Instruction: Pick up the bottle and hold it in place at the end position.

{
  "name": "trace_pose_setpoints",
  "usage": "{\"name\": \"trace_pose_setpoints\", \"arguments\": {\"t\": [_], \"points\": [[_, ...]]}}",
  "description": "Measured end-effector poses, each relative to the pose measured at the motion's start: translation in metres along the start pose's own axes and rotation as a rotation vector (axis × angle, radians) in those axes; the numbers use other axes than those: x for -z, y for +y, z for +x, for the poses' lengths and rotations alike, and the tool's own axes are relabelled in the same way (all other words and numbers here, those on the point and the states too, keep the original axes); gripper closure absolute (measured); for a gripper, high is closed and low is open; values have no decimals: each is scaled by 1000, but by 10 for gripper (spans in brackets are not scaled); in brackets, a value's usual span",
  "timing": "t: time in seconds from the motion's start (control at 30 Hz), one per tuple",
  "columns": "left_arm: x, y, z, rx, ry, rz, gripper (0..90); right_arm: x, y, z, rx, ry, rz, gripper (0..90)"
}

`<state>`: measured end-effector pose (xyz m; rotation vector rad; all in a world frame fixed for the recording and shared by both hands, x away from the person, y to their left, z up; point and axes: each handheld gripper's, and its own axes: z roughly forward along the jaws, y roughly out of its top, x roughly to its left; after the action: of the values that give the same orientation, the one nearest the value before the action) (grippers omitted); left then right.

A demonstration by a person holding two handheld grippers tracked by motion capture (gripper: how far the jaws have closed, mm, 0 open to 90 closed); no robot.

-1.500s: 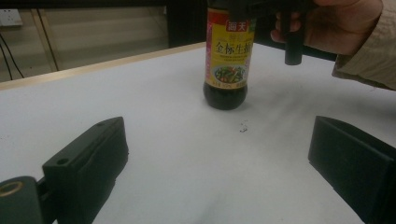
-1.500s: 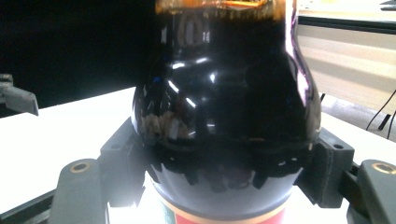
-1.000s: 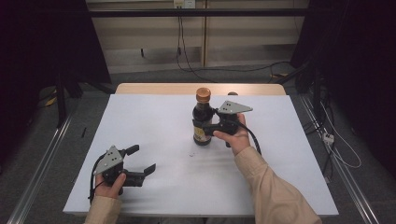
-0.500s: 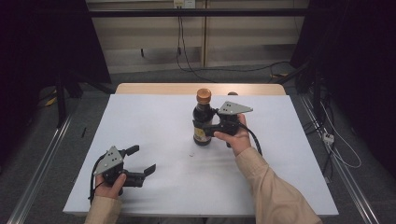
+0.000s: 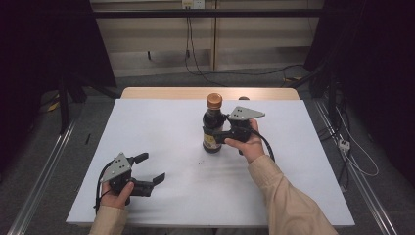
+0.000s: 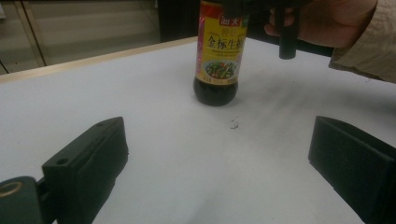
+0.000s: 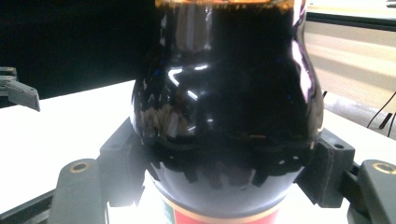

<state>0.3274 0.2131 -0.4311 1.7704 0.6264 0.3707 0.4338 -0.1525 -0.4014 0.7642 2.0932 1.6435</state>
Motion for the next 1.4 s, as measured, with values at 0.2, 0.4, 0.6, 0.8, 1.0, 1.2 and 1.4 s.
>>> {"name": "trace_pose_setpoints", "arguments": {"t": [0.2,0.4,0.6,0.8,1.0,1.2,1.4], "points": [[-5,6,3,3,3,-5,44,0,0,1,-5,-8,1,270],[-14,17,5,35,2,10,43,0,0,2,-13,-16,7,269],[-20,21,5,23,-7,26,43,2,0,10,-11,-94,40,249],[-26,27,4,27,5,41,46,5,-11,23,15,-168,30,271],[-35,36,4,17,-5,47,46,3,-9,25,-30,-201,-17,275],[-41,42,2,8,-20,53,46,-5,-7,24,-54,-217,-16,288],[-44,45,4,15,-26,60,46,-6,-8,27,-48,-237,-17,296]]}}
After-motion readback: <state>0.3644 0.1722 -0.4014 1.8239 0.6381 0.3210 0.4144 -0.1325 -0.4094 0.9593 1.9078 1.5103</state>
